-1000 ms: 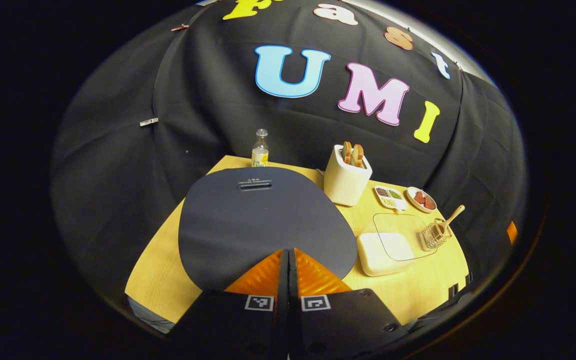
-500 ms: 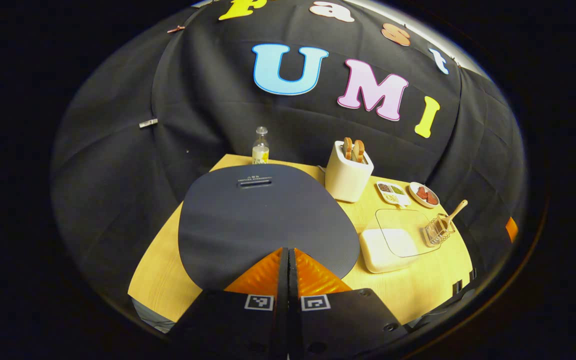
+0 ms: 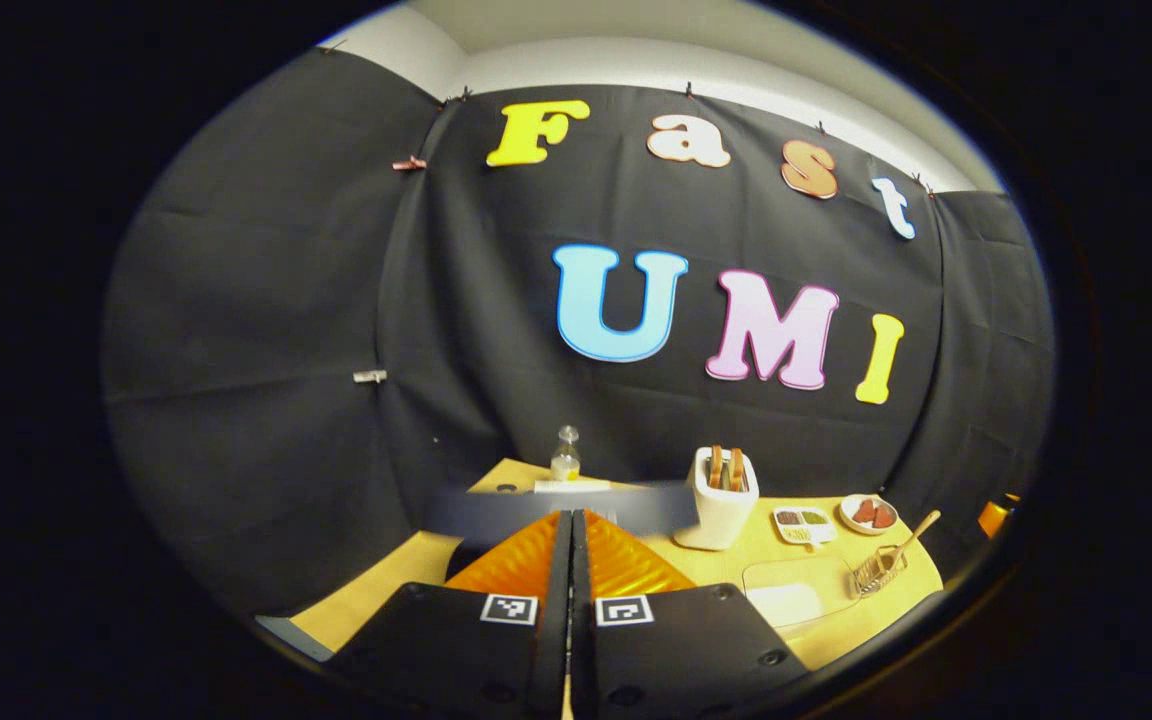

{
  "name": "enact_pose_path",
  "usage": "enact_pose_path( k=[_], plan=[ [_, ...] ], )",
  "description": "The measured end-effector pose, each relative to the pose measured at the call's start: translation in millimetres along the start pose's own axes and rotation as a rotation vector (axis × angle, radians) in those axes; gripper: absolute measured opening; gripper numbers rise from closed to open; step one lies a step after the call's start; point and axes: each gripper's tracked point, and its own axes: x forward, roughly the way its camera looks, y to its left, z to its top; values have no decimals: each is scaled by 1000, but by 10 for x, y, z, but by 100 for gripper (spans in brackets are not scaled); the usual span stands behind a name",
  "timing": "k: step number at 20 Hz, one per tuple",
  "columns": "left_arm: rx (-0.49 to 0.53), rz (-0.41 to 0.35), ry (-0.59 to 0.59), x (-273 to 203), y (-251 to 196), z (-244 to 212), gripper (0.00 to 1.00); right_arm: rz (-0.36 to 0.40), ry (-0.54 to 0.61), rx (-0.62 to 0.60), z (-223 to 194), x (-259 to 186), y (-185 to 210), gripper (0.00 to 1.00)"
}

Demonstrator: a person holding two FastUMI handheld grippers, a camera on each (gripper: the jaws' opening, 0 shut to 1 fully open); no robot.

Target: Close the left gripper, press the button to open the rice cooker; take a wooden spoon from the chopstick holder with the right hand, scoop a spoonful of rice and pour it into the rice cooker, then put the wooden spoon back into the chopstick holder.

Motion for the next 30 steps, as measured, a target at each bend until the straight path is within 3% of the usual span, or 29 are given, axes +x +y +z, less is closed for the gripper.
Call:
enact_pose_path(
  k=[3, 7, 8, 10, 16, 21, 26, 30],
  plan=[
    [11, -6, -1, -66, -175, -22, 12, 9, 8, 14, -10, 231, -50, 98],
    [-2, -25, -23, -147, -437, -88, 86, -10, 60, 47, -147, 562, -208, 98],
    [5, -14, -31, -155, -492, -85, 83, -19, 71, 55, -172, 631, -263, 98],
    [22, -10, -31, -115, -602, -134, 98, -32, 87, 70, -243, 767, -360, 98],
    [34, -13, 47, -91, -995, -398, 95, -89, 154, 133, -511, 1240, -746, 99],
    [-79, 40, 152, -164, -1044, -781, 96, -90, 273, 190, -1004, 1586, -954, 99],
    [-23, 130, 218, -286, -915, -1026, 96, -86, 360, 233, -1409, 1950, -1032, 99],
    [-16, 147, 238, -377, -1043, -1138, 95, -74, 397, 286, -1585, 2236, -996, 99]
  ],
)
